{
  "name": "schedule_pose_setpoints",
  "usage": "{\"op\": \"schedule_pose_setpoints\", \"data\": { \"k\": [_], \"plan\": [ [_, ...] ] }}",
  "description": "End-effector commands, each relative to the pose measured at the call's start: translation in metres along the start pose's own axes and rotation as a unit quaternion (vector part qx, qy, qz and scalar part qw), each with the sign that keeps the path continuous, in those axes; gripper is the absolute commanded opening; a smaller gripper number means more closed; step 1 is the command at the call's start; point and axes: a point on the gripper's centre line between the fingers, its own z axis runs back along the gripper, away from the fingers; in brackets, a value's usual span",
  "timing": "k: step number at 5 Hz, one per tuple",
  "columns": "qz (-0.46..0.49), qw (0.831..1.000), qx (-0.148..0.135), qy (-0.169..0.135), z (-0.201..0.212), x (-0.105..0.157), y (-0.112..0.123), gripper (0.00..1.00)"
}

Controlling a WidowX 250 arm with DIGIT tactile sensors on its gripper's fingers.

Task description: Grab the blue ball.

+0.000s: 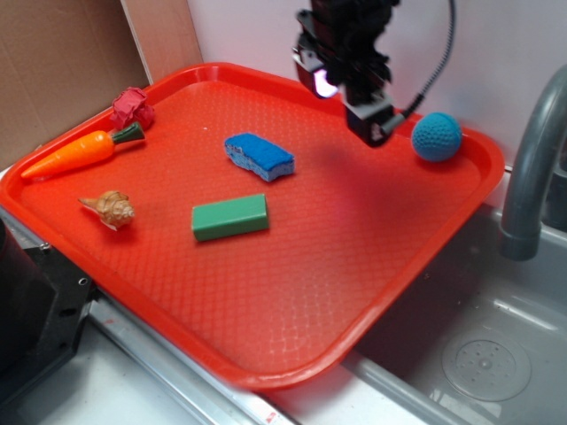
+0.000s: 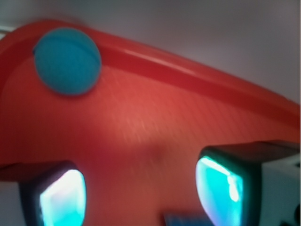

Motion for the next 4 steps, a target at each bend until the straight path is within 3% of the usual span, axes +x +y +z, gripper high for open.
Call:
{"op": "schedule_pose_setpoints", "data": {
  "k": [1,3,4],
  "plan": [
    [-0.005,0.996,-0.041,-0.078,-0.004,0.025,-0.013,1.00],
    [-0.117,0.989,-0.061,-0.060,-0.007,0.055,-0.032,1.00],
    [-0.128,0.987,-0.069,-0.063,-0.009,0.066,-0.039,1.00]
  ]
}}
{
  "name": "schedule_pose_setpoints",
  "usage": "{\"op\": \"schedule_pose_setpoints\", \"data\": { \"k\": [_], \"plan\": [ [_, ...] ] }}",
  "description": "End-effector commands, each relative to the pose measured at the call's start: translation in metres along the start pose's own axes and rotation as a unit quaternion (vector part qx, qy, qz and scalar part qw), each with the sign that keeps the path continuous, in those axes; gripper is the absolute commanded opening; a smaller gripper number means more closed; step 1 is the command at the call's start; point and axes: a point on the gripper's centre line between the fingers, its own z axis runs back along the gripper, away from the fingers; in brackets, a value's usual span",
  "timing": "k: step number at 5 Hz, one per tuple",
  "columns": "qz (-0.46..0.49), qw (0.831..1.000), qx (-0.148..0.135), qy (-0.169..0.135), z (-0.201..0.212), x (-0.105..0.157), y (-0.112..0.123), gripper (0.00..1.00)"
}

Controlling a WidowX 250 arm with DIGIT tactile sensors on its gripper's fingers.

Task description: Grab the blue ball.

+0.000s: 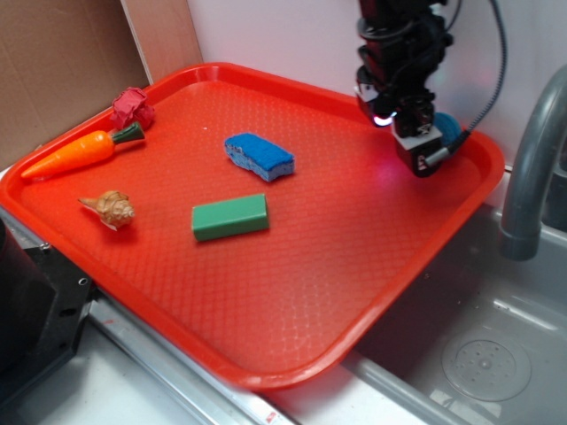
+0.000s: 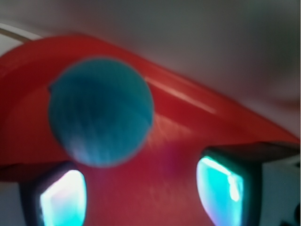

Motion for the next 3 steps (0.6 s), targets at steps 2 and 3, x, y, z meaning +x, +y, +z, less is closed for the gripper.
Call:
{"op": "schedule_pose_setpoints", "data": {
  "k": [2,3],
  "plan": [
    [-0.009,0.998,-0.006,-0.068,0.020,0.028,-0.002,0.00],
    [0.007,0.995,0.003,-0.096,0.035,0.015,0.001,0.00]
  ]
}}
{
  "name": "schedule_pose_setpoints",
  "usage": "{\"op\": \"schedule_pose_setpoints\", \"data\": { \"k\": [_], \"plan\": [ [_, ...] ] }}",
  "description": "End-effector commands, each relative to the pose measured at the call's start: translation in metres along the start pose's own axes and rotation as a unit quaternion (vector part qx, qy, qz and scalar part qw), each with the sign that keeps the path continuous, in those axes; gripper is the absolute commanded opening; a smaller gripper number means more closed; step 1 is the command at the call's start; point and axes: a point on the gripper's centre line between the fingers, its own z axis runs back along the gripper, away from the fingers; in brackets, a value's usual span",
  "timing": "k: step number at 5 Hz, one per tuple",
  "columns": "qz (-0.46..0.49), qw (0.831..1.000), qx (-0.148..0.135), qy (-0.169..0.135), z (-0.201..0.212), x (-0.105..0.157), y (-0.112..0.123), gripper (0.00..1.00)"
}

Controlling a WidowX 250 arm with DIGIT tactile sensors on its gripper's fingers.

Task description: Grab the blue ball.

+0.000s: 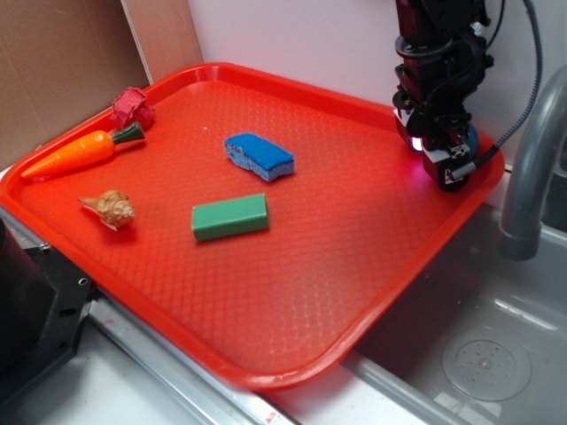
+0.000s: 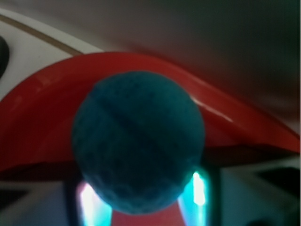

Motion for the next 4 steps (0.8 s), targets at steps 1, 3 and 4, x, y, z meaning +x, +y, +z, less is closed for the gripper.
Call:
{"op": "schedule_pose_setpoints", "data": {
  "k": [1,3,4],
  "plan": [
    [0.093,0.993,0.023,-0.069,0.078,-0.036,0.022,0.00],
    [0.307,0.951,0.015,0.042,0.143,-0.143,0.045,0.00],
    [0.373,0.925,0.024,0.068,0.169,-0.169,0.044,0.00]
  ]
}}
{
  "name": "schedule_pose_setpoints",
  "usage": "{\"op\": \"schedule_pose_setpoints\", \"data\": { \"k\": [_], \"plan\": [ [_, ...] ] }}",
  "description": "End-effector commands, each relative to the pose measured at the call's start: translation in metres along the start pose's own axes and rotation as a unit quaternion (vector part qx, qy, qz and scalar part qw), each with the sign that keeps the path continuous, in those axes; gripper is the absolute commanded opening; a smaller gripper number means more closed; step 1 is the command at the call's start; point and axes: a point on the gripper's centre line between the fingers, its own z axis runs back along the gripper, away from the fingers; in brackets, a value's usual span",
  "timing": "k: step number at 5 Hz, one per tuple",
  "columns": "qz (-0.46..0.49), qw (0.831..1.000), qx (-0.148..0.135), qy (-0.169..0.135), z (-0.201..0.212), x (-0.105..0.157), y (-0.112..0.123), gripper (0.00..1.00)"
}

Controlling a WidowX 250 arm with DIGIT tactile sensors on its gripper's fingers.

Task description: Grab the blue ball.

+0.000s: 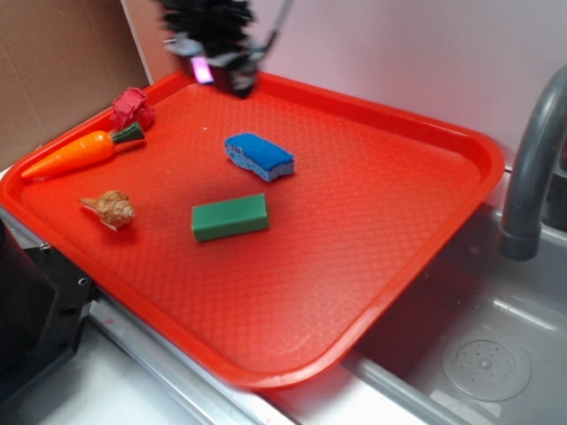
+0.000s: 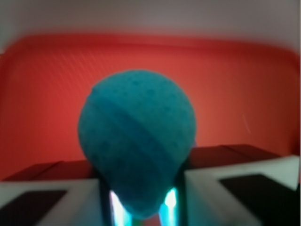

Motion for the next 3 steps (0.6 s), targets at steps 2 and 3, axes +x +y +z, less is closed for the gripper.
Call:
{"op": "schedule_pose_setpoints", "data": {
  "k": [2,3],
  "plan": [
    [0.241,0.968,0.064,0.016,0.080,-0.054,0.023,0.00],
    [0.269,0.960,0.075,0.032,0.074,-0.049,0.029,0.00]
  ]
}}
